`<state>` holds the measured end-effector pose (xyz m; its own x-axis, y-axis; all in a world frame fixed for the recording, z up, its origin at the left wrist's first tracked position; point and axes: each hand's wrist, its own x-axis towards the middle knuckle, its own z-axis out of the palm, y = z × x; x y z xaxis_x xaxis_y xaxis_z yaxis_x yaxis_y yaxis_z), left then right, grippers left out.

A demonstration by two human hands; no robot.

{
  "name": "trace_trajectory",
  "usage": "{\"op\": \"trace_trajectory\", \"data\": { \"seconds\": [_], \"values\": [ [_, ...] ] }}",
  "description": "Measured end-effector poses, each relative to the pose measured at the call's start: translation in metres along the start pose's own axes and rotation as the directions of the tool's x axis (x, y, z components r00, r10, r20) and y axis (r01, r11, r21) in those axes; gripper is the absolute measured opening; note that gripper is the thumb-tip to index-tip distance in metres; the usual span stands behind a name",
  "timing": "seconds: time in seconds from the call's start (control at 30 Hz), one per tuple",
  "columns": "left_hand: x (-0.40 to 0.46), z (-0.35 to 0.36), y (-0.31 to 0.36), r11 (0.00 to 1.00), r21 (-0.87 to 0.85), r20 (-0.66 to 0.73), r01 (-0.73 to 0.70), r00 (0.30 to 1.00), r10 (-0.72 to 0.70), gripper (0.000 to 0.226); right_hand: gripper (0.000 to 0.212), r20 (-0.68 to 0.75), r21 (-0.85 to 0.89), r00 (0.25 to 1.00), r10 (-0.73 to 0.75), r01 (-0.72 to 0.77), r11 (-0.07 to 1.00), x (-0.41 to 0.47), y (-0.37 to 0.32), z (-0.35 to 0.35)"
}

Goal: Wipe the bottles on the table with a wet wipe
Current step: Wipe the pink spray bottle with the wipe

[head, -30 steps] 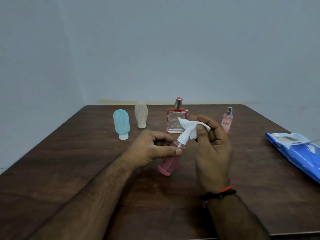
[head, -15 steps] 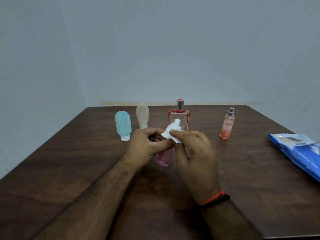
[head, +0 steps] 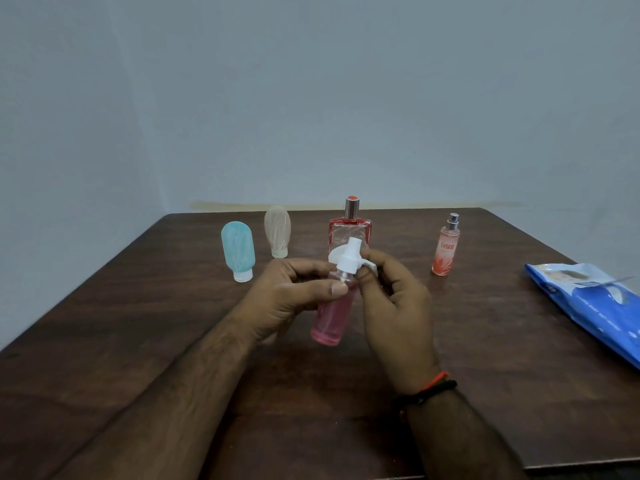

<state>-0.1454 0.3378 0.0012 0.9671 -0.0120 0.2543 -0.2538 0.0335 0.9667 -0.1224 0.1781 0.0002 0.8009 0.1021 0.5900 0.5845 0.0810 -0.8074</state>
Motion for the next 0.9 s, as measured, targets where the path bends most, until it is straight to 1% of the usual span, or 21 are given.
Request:
{"op": "trace_trajectory", "data": {
  "seconds": [0.07, 0.13, 0.2, 0.23, 0.27, 0.33, 0.37, 0.4, 0.43, 0.5, 0.57, 0.6, 0.67, 0.73, 0.77, 0.83, 0.9],
  "values": [
    [0.001, 0.001, 0.0, 1.0, 0.021, -0.052, -0.011, 0.999, 0.012, 0.037, 0.03, -0.031, 0.058, 0.999, 0.013, -0.011, 0.998, 0.001, 0.0, -0.001],
    [0.001, -0.002, -0.001, 0.998, 0.057, -0.137, -0.01, 0.99, 0.018, 0.037, 0.028, -0.049, 0.093, 0.999, 0.002, 0.002, 0.996, 0.001, 0.001, -0.003],
    [0.002, -0.004, -0.002, 0.996, 0.081, -0.189, -0.024, 0.981, 0.039, 0.035, 0.027, -0.048, 0.077, 0.998, -0.026, 0.03, 0.997, -0.001, 0.0, -0.001],
    [0.002, -0.005, -0.002, 0.995, 0.09, -0.2, -0.039, 0.978, 0.056, 0.035, 0.027, -0.055, 0.024, 0.997, -0.062, 0.064, 0.998, -0.002, 0.0, 0.0],
    [0.002, -0.005, -0.003, 0.994, 0.098, -0.205, -0.054, 0.976, 0.073, 0.036, 0.028, -0.063, -0.066, 0.991, -0.119, 0.115, 0.991, -0.004, 0.001, 0.001],
    [0.002, -0.005, -0.004, 0.993, 0.094, -0.212, -0.072, 0.973, 0.09, 0.037, 0.031, -0.058, -0.272, 0.964, -0.259, 0.234, 0.933, -0.006, 0.002, 0.002],
    [0.002, -0.005, -0.004, 0.994, 0.081, -0.214, -0.075, 0.973, 0.091, 0.037, 0.031, -0.051, -0.347, 0.951, -0.304, 0.269, 0.899, -0.006, 0.004, 0.001],
    [0.003, -0.005, -0.004, 0.995, 0.065, -0.215, -0.075, 0.973, 0.087, 0.037, 0.03, -0.044, -0.391, 0.951, -0.307, 0.266, 0.881, -0.006, 0.006, 0.001],
    [0.003, -0.005, -0.003, 0.996, 0.051, -0.215, -0.071, 0.973, 0.081, 0.038, 0.029, -0.039, -0.404, 0.963, -0.267, 0.229, 0.885, -0.005, 0.007, 0.0],
    [0.003, -0.006, -0.003, 0.997, 0.038, -0.214, -0.064, 0.974, 0.07, 0.039, 0.028, -0.017, -0.363, 0.99, -0.14, 0.125, 0.924, -0.004, 0.008, 0.0],
    [0.004, -0.006, -0.003, 0.997, 0.045, -0.226, -0.064, 0.971, 0.073, 0.04, 0.026, -0.016, -0.305, 0.996, -0.091, 0.082, 0.949, -0.005, 0.007, 0.0],
    [0.005, -0.005, -0.003, 0.996, 0.05, -0.235, -0.069, 0.969, 0.079, 0.04, 0.025, -0.033, -0.255, 0.997, -0.077, 0.066, 0.965, -0.005, 0.006, -0.001],
    [0.004, -0.004, -0.002, 0.996, 0.041, -0.252, -0.08, 0.964, 0.087, 0.041, 0.027, -0.078, -0.09, 0.997, -0.021, 0.014, 0.996, -0.004, 0.002, -0.002],
    [0.004, -0.002, -0.002, 0.996, 0.034, -0.272, -0.078, 0.959, 0.084, 0.044, 0.036, -0.099, 0.044, 0.992, 0.076, -0.072, 0.996, -0.001, 0.0, -0.004],
    [0.005, 0.0, -0.002, 0.996, 0.042, -0.282, -0.074, 0.956, 0.083, 0.045, 0.04, -0.094, 0.071, 0.986, 0.137, -0.131, 0.989, 0.001, 0.0, -0.006],
    [0.008, 0.003, -0.001, 0.995, 0.077, -0.294, -0.07, 0.952, 0.09, 0.045, 0.04, -0.072, 0.048, 0.973, 0.219, -0.216, 0.975, 0.006, 0.001, -0.016],
    [0.016, 0.007, 0.003, 0.986, 0.15, -0.284, -0.071, 0.952, 0.111, 0.047, 0.038, -0.047, -0.048, 0.967, 0.251, -0.253, 0.966, 0.01, 0.005, -0.031]
  ]
}}
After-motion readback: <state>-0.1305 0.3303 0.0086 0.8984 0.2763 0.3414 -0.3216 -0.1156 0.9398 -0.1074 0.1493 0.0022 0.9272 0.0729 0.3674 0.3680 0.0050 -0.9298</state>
